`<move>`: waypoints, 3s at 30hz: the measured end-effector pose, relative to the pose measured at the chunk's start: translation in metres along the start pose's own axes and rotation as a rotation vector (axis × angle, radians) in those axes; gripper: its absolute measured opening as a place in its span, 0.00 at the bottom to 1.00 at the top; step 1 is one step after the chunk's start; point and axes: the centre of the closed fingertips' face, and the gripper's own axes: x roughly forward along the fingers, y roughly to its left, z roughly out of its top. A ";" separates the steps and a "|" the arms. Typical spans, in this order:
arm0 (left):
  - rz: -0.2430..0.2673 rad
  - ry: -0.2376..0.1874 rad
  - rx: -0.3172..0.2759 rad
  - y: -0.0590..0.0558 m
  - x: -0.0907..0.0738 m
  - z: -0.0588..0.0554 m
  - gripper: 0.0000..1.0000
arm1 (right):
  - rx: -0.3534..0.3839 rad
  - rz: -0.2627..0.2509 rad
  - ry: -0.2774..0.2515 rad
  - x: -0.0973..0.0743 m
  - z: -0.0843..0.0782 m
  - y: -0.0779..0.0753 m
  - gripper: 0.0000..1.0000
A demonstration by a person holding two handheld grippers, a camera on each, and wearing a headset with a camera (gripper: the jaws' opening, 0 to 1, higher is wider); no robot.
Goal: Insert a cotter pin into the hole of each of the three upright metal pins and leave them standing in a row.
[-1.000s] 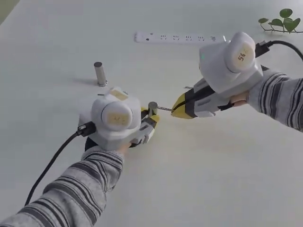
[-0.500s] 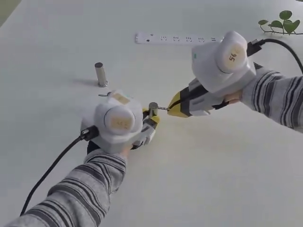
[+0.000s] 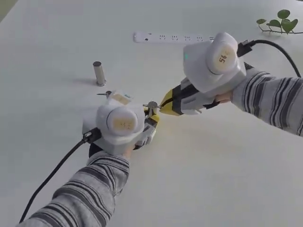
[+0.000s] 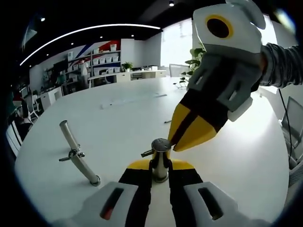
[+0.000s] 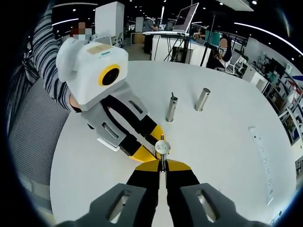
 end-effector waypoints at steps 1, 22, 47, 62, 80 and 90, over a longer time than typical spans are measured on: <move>0.001 0.000 -0.002 0.000 0.000 0.000 0.09 | 0.023 0.000 -0.016 0.000 0.002 0.000 0.00; 0.015 0.001 -0.012 0.000 0.000 0.000 0.10 | 0.143 -0.017 -0.043 -0.012 -0.005 0.001 0.00; 0.021 0.001 -0.016 -0.001 -0.001 -0.003 0.10 | 0.139 -0.023 -0.037 -0.005 -0.002 0.002 0.00; 0.031 -0.007 -0.011 0.000 0.002 -0.001 0.09 | 0.305 -0.078 -0.063 -0.014 -0.016 -0.006 0.04; 0.045 -0.023 -0.046 0.024 0.011 0.011 0.09 | 0.493 -0.102 -0.129 -0.021 -0.028 -0.007 0.07; 0.036 -0.015 -0.025 0.022 0.015 0.009 0.09 | 0.510 -0.116 -0.126 -0.020 -0.031 -0.009 0.07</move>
